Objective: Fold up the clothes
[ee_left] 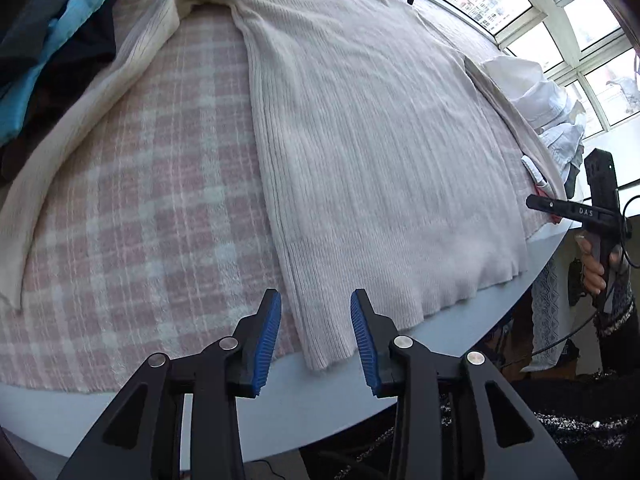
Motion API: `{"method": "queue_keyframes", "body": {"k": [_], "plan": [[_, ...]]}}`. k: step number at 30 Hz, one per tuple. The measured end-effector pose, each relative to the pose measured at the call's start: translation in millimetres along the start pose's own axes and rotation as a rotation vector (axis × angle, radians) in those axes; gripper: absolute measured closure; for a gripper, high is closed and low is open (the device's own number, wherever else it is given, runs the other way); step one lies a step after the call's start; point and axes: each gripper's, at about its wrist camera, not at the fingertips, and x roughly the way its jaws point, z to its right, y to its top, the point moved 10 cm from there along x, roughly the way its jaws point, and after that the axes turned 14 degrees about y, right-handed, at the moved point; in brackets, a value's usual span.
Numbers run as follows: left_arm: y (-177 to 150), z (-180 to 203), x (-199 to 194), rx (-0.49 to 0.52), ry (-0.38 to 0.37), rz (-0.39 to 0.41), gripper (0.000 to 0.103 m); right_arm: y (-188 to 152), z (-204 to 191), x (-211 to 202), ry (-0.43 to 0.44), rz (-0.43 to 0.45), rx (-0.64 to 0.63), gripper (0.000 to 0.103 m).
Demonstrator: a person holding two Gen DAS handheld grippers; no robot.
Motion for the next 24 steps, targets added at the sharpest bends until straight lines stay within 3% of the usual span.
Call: {"method": "queue_keyframes", "body": {"k": [5,6,7,9,11,14,19,22,24], "plan": [[-3.6,14.9,11.8,-0.029,-0.032,-0.016,0.071,-16.1,-5.9,12.8,-0.005,-0.018,-0.047,0.079],[-3.2,14.1,11.6,-0.030,-0.026,-0.009,0.082,-16.8,-8.9,14.0,-0.001,-0.022,-0.057,0.079],[-2.7,13.3,11.4,-0.031,-0.020,-0.001,0.100,-17.1,-12.2,15.2,0.001,-0.024,-0.070,0.079],[-2.3,10.9,10.1,-0.035,-0.006,0.010,0.100,-17.3,-18.5,17.4,-0.005,-0.020,-0.102,0.080],[-2.8,8.4,5.5,-0.043,0.011,0.021,0.101,-17.9,-22.9,19.4,-0.027,-0.021,-0.132,0.099],[-5.1,3.5,-7.3,-0.044,0.031,0.055,0.101,-16.3,-29.6,11.7,-0.022,0.004,-0.147,0.099],[-13.6,-12.2,0.3,-0.086,0.038,0.015,0.101,-21.4,-14.0,7.9,-0.022,-0.012,-0.082,0.098],[-5.3,-23.6,-21.8,-0.106,0.018,0.055,0.094,-10.4,-18.7,-21.3,0.027,0.068,-0.060,0.097],[6.9,-32.7,-41.7,-0.104,0.030,0.110,0.094,2.2,-20.2,-49.7,0.002,0.155,-0.076,0.095]]}}
